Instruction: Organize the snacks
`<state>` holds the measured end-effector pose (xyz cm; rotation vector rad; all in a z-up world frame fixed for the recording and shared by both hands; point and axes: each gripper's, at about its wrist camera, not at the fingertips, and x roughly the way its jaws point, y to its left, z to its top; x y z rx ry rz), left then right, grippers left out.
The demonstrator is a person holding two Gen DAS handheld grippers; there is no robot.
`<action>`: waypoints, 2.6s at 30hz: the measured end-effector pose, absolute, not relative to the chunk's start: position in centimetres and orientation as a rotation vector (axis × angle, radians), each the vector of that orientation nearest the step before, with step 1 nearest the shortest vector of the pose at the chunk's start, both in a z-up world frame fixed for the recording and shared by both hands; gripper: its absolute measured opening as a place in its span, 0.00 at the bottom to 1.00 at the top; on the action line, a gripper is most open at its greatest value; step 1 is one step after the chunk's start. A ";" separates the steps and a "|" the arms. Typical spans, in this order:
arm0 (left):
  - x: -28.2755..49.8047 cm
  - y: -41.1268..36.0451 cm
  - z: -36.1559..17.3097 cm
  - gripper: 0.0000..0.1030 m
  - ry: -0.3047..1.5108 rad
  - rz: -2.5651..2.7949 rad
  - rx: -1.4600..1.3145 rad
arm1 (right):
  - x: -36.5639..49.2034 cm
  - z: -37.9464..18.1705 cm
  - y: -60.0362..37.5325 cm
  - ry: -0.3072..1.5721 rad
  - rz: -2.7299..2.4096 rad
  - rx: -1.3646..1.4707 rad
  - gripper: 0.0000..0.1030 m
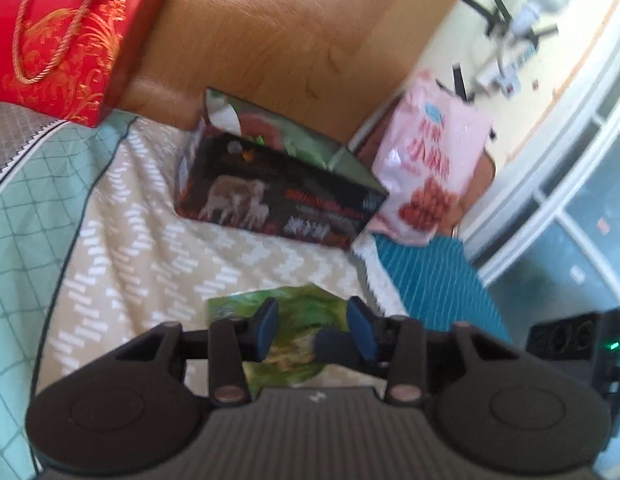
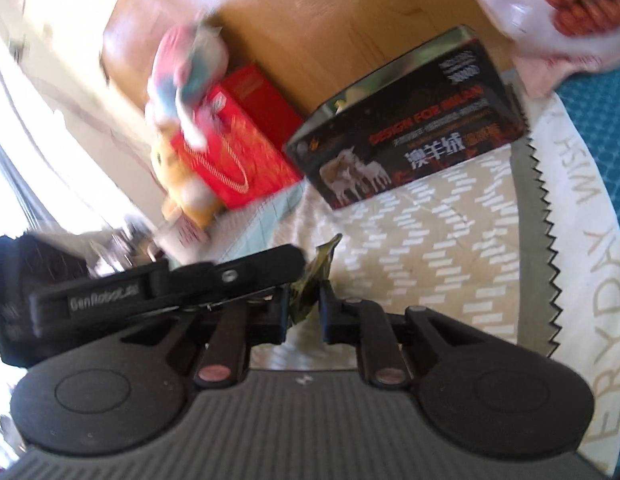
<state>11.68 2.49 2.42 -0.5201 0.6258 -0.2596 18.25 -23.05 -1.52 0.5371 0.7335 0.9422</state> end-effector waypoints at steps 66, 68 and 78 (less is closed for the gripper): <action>5.4 -5.8 5.7 1.00 0.509 0.155 -0.054 | 8.4 1.5 -26.8 0.423 0.593 0.410 0.93; 5.4 -5.7 5.5 1.00 0.525 0.177 -0.057 | 8.4 1.3 -26.8 0.442 0.594 0.419 0.93; 5.1 -5.3 4.9 1.00 0.558 0.271 -0.033 | 8.2 1.0 -26.8 0.463 0.574 0.435 0.98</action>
